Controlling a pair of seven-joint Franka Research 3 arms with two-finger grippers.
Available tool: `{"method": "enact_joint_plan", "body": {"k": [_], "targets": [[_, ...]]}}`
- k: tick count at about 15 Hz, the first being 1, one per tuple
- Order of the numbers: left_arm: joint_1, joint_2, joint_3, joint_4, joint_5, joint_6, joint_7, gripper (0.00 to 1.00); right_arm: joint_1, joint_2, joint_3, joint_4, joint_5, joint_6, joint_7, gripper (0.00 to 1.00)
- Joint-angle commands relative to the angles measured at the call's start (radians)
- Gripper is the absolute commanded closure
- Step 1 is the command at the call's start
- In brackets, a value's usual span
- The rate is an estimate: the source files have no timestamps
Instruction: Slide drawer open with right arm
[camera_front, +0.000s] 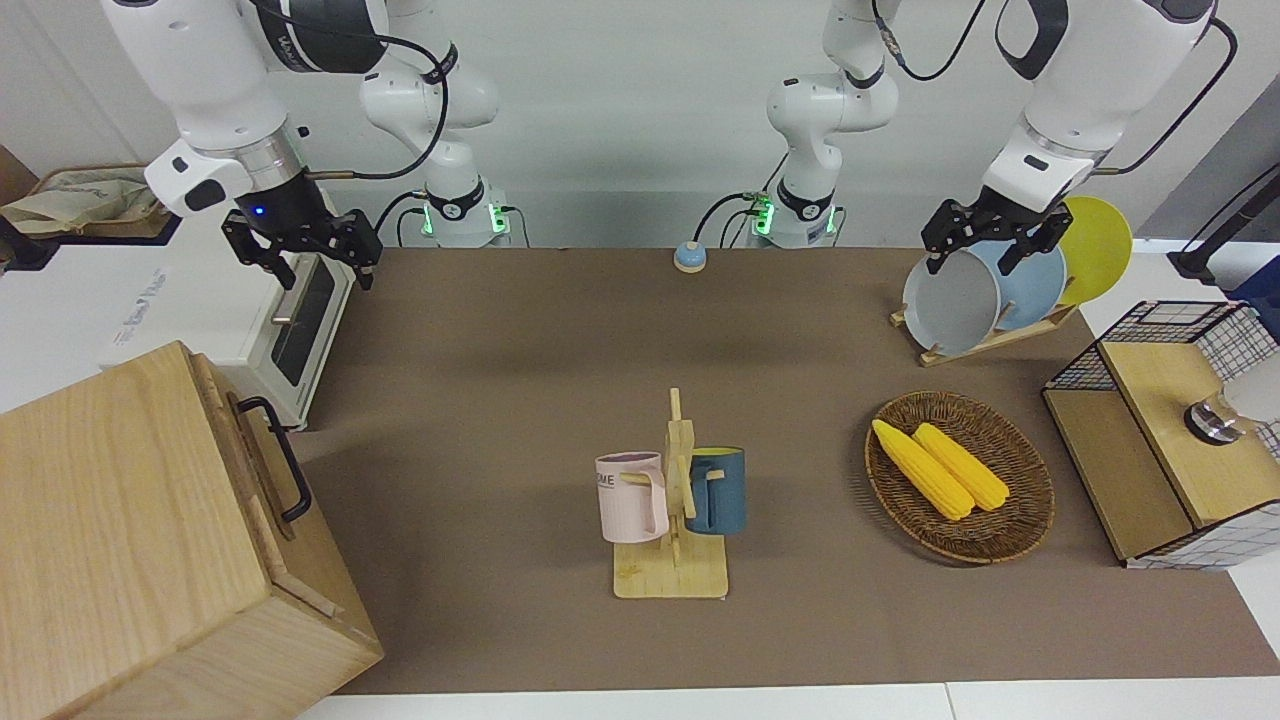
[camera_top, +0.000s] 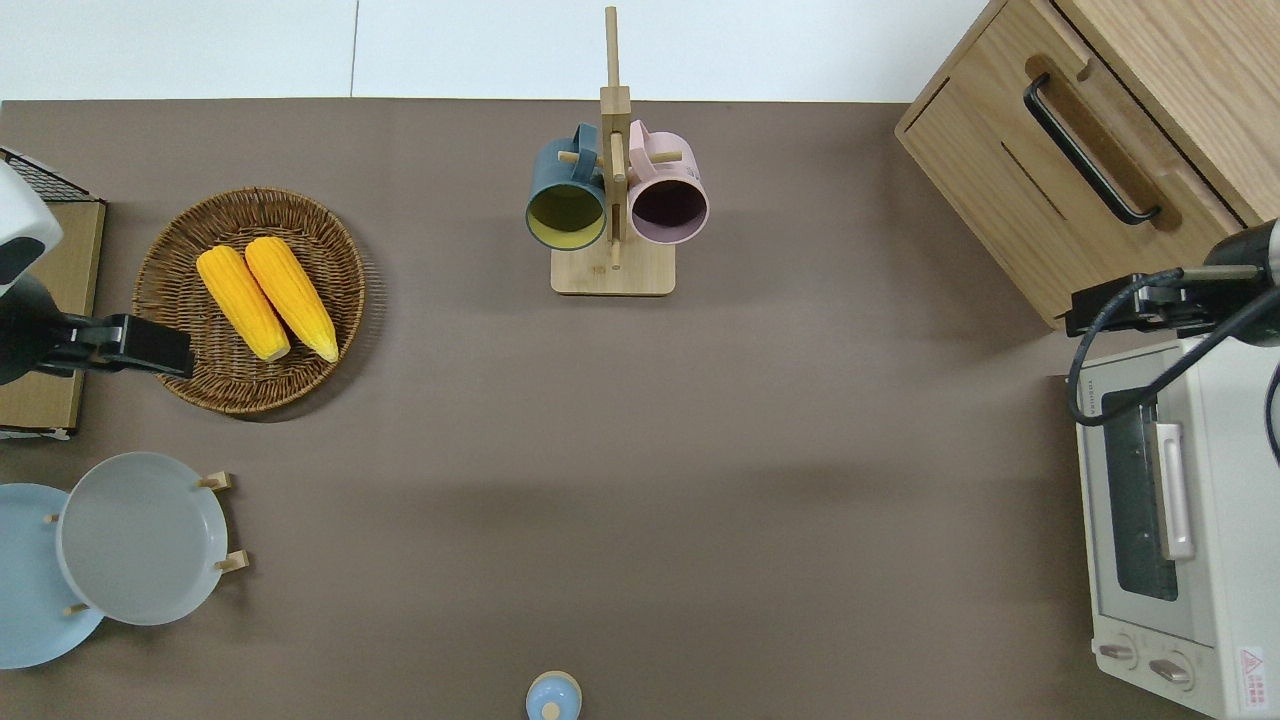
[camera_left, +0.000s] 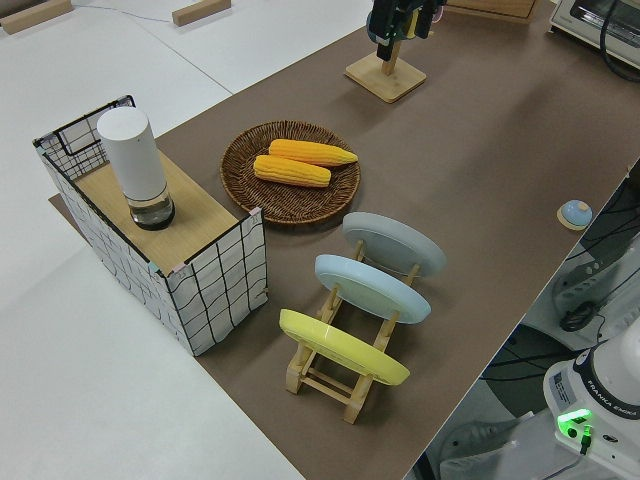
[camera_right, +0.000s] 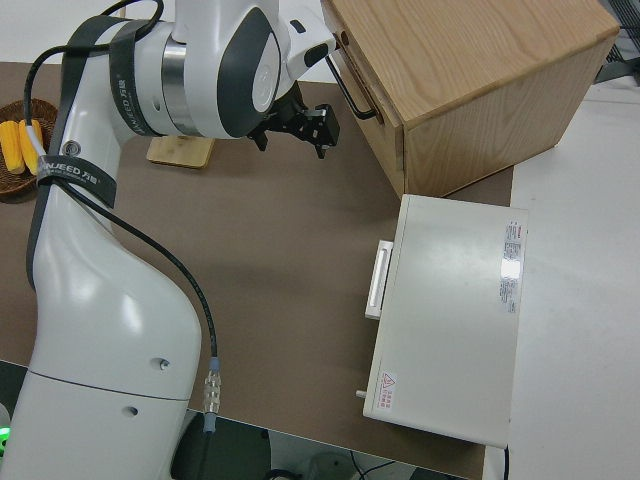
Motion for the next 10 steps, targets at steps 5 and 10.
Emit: {"method": "enact_joint_plan", "body": {"k": [5, 10], "targets": [[-0.007, -0.004, 0.0, 0.01, 0.018, -0.018, -0.01, 0.01, -0.006, 0.007, -0.005, 0.027, -0.014, -0.032, 0.006, 0.015], [-0.007, -0.003, 0.0, 0.009, 0.018, -0.018, -0.01, 0.01, -0.004, 0.014, -0.003, 0.027, -0.022, -0.051, 0.006, 0.015]]}}
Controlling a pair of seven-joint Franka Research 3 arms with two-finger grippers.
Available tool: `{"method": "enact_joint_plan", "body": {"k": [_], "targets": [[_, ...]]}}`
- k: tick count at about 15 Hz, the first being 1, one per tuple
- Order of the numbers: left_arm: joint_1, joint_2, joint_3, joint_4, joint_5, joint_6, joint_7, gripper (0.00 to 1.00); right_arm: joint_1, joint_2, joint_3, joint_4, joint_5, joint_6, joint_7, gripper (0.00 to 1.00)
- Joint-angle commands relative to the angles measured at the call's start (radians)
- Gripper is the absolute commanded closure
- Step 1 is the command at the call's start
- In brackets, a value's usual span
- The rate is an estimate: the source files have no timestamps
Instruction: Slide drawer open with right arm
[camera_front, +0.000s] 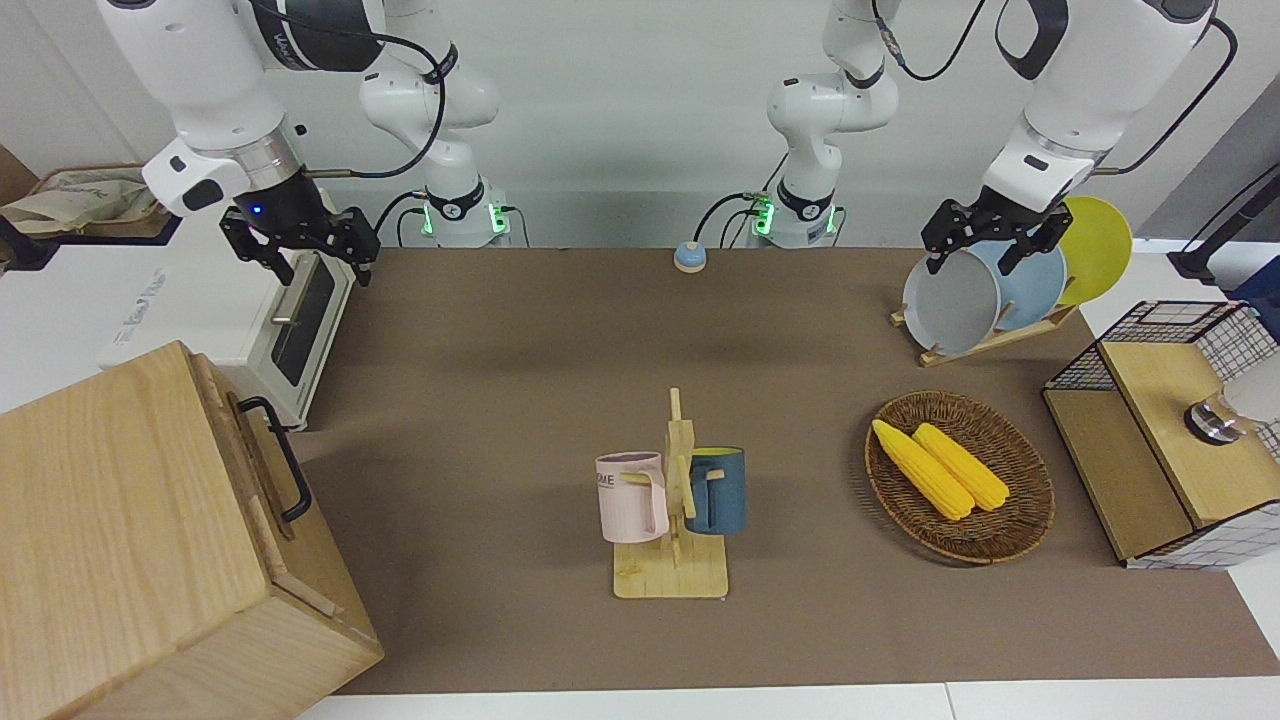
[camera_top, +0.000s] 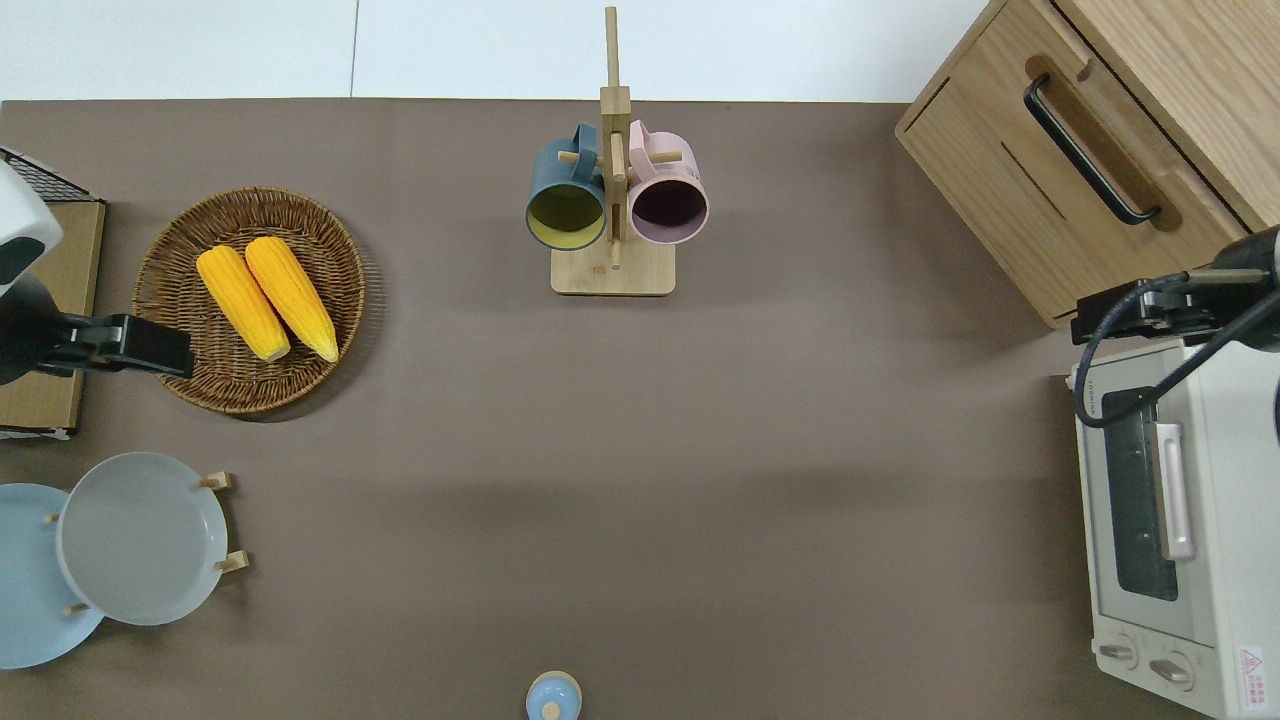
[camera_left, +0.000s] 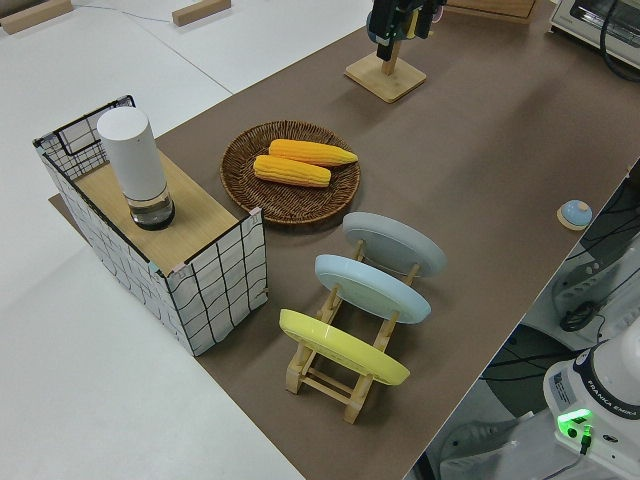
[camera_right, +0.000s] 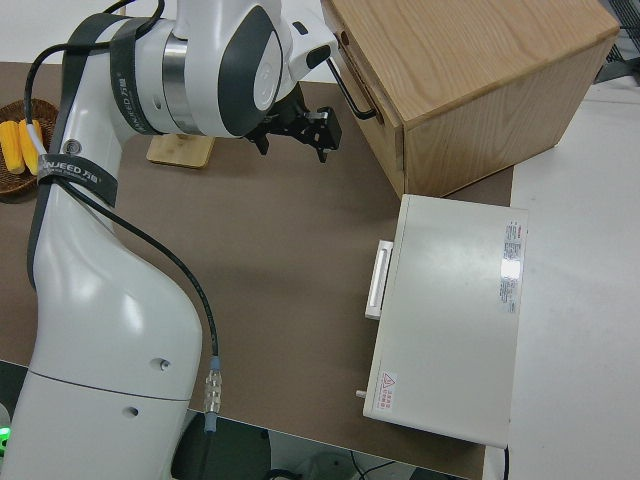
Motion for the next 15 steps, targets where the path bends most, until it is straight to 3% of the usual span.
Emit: {"method": "enact_joint_plan", "body": {"k": [1, 6, 8, 11, 15], "targets": [[-0.007, -0.004, 0.0, 0.009, 0.018, -0.018, -0.01, 0.01, -0.004, 0.014, 0.004, 0.018, -0.018, -0.016, 0.011, 0.015], [-0.007, -0.003, 0.0, 0.01, 0.018, -0.018, -0.01, 0.01, -0.013, 0.014, -0.004, 0.042, -0.021, -0.015, 0.009, 0.015], [-0.007, -0.004, 0.0, 0.01, 0.018, -0.018, -0.01, 0.01, 0.001, 0.014, -0.002, 0.047, -0.078, -0.013, 0.011, 0.015], [-0.007, -0.004, 0.0, 0.01, 0.018, -0.018, -0.01, 0.01, 0.01, 0.011, 0.022, 0.05, -0.175, -0.005, 0.02, 0.017], [-0.007, -0.004, 0.0, 0.009, 0.018, -0.018, -0.01, 0.01, 0.062, 0.014, 0.076, 0.068, -0.309, -0.016, 0.124, 0.017]]}}
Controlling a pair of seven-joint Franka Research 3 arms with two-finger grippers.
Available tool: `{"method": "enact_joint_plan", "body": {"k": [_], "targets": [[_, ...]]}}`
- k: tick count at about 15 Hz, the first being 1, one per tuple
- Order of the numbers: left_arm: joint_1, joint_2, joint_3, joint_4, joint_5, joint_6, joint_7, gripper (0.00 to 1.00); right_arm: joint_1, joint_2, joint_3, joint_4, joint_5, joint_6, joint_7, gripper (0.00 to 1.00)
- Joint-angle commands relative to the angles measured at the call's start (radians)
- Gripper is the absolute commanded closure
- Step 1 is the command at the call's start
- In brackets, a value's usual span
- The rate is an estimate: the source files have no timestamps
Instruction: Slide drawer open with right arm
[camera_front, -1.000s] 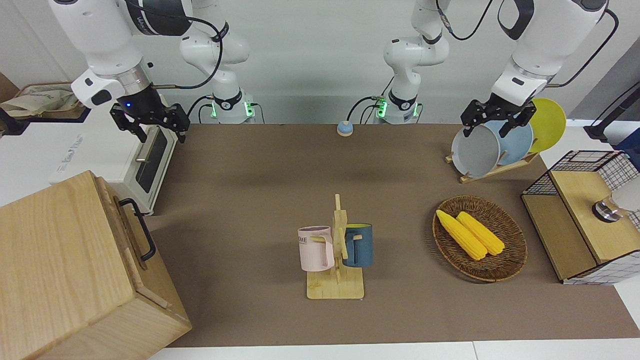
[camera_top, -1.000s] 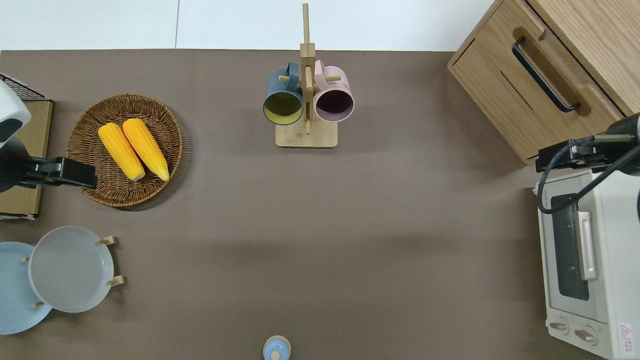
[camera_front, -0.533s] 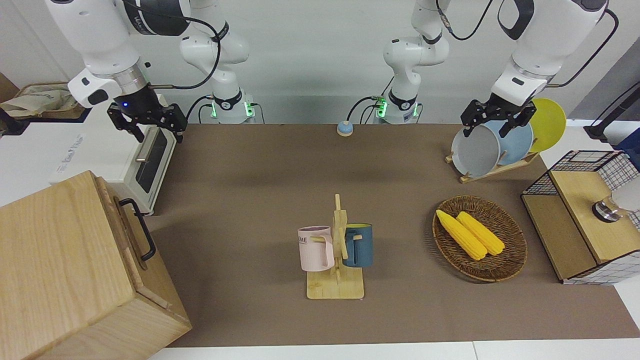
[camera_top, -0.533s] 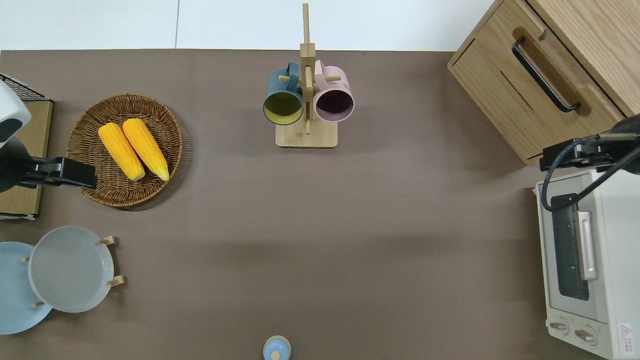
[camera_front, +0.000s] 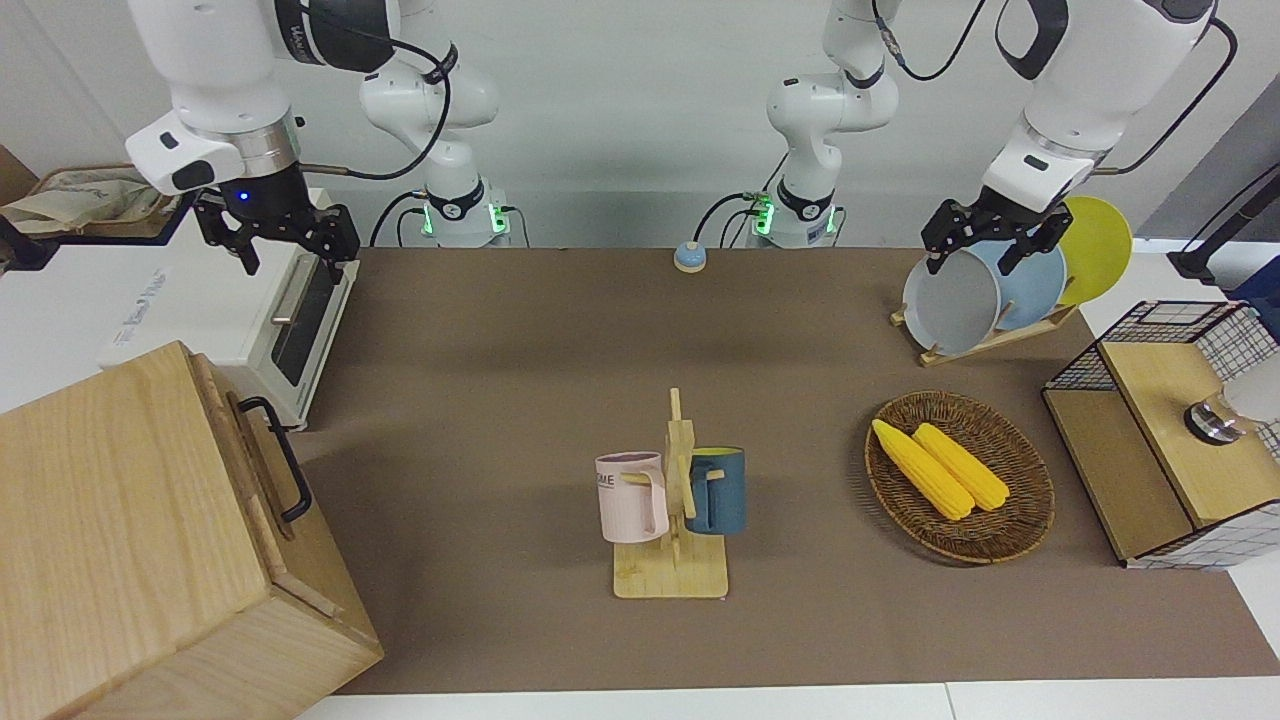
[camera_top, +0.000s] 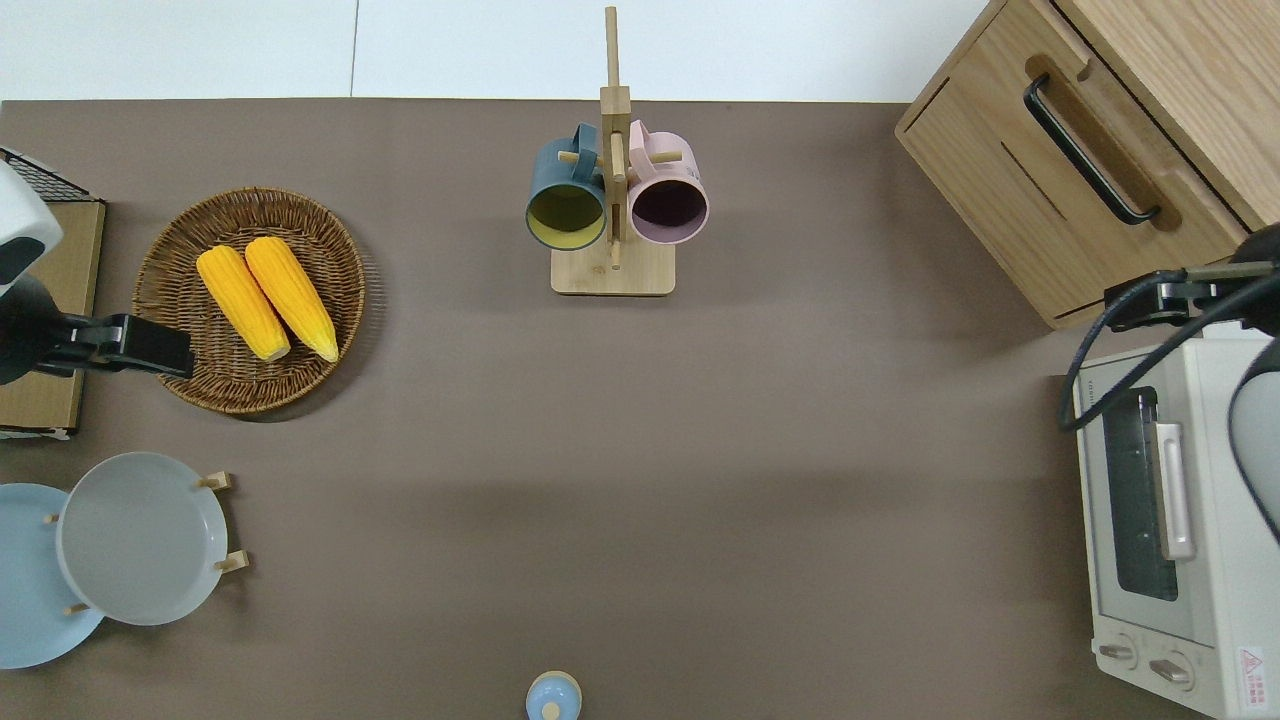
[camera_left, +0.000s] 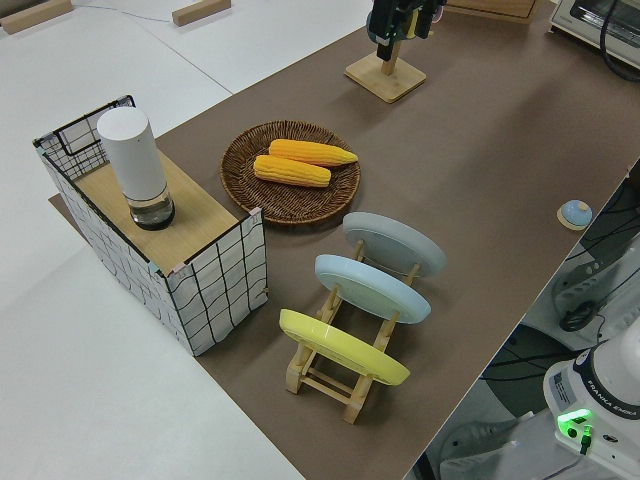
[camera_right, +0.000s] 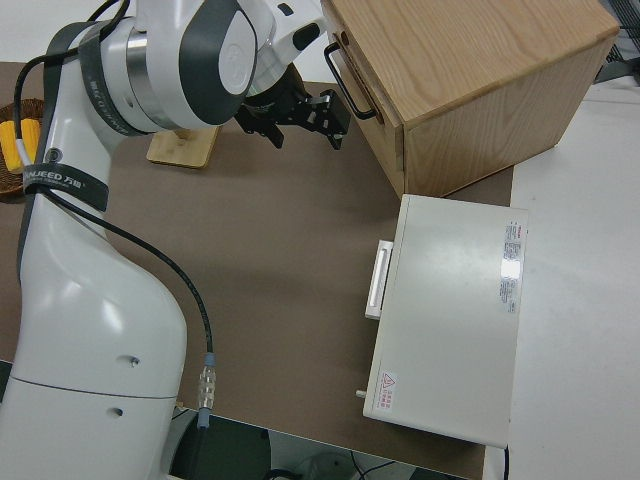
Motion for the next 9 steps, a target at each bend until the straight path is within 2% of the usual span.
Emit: {"method": "enact_joint_plan", "body": {"k": [1, 5, 7, 9], "targets": [[-0.007, -0.004, 0.0, 0.01, 0.018, -0.018, -0.01, 0.01, 0.057, 0.018, 0.059, 0.027, -0.173, -0.016, 0.091, 0.017], [-0.007, -0.004, 0.0, 0.01, 0.018, -0.018, -0.01, 0.01, 0.1, 0.051, 0.151, 0.025, -0.371, -0.033, 0.149, 0.019], [-0.007, -0.004, 0.0, 0.01, 0.018, -0.018, -0.01, 0.01, 0.134, 0.073, 0.178, 0.019, -0.487, -0.036, 0.177, 0.019], [-0.007, -0.004, 0.0, 0.009, 0.018, -0.018, -0.01, 0.01, 0.175, 0.12, 0.195, 0.01, -0.61, -0.039, 0.207, 0.019]]}}
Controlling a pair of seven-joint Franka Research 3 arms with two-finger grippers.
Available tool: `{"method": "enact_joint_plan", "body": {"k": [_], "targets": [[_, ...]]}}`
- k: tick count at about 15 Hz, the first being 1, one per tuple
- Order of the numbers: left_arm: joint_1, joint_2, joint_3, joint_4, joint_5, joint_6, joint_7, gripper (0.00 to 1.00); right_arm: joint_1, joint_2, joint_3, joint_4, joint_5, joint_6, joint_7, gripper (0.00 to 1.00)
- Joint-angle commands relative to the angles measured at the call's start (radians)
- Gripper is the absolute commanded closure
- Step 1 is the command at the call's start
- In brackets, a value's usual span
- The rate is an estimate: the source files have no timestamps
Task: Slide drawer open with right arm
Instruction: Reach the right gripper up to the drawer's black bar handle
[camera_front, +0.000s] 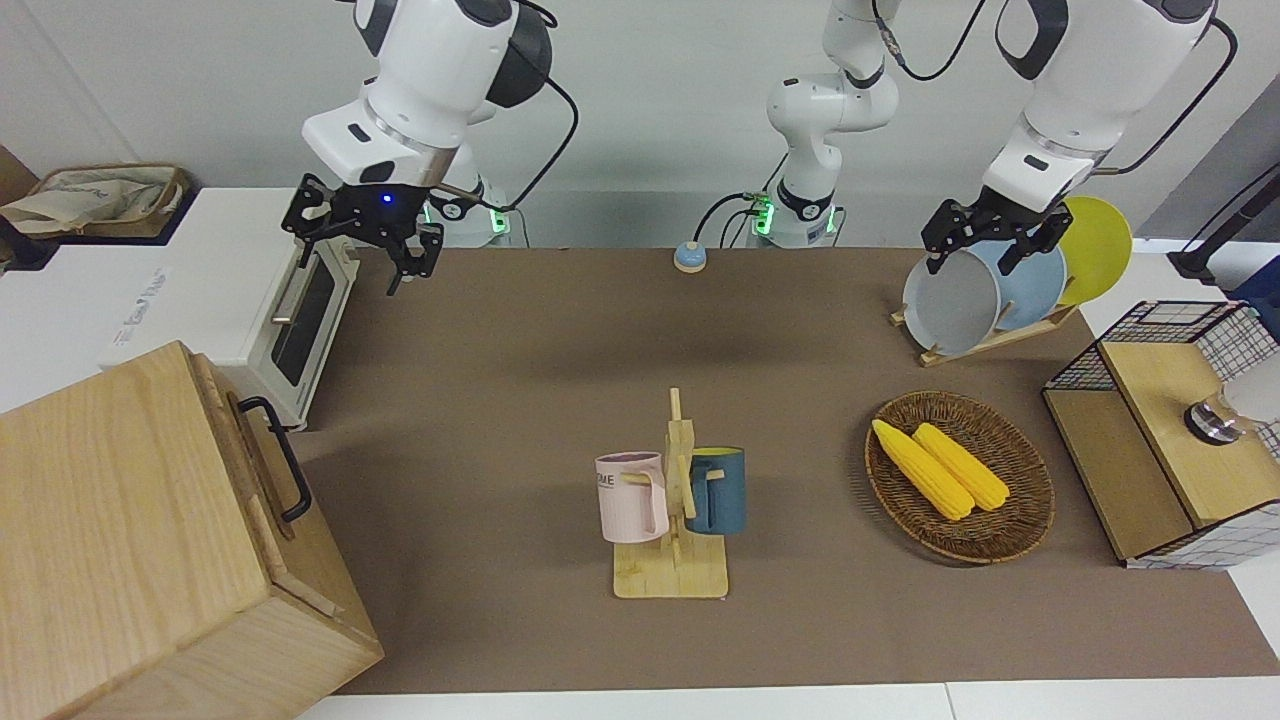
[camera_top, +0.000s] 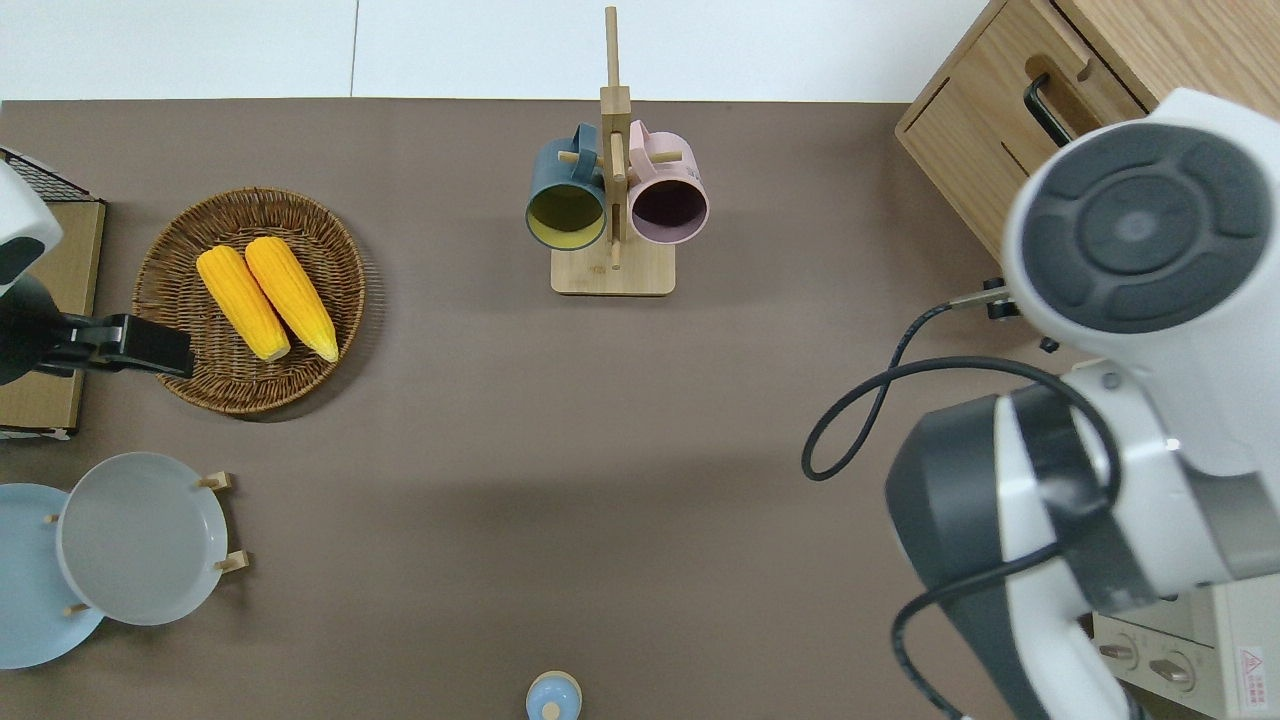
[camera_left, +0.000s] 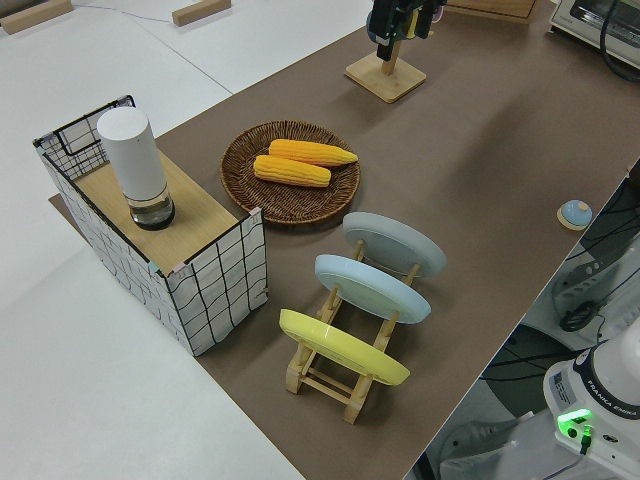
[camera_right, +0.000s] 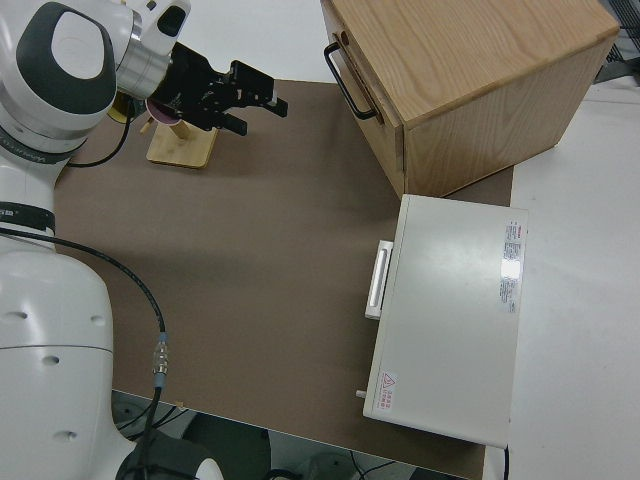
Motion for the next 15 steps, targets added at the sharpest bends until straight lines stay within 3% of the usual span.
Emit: {"method": "enact_joint_plan", "body": {"k": [1, 4, 8, 15], "targets": [[-0.007, -0.004, 0.0, 0.01, 0.018, -0.018, -0.01, 0.01, 0.051, 0.074, 0.018, -0.01, -0.184, -0.019, 0.044, 0.019], [-0.007, -0.004, 0.0, 0.009, 0.018, -0.018, -0.01, 0.01, 0.068, 0.111, 0.032, -0.092, -0.383, 0.002, 0.09, 0.019], [-0.007, -0.004, 0.0, 0.01, 0.018, -0.018, -0.01, 0.01, 0.066, 0.119, 0.034, -0.198, -0.58, 0.07, 0.11, 0.019], [-0.007, -0.004, 0.0, 0.01, 0.018, -0.018, -0.01, 0.01, 0.033, 0.171, 0.034, -0.246, -0.793, 0.191, 0.127, 0.019]]}}
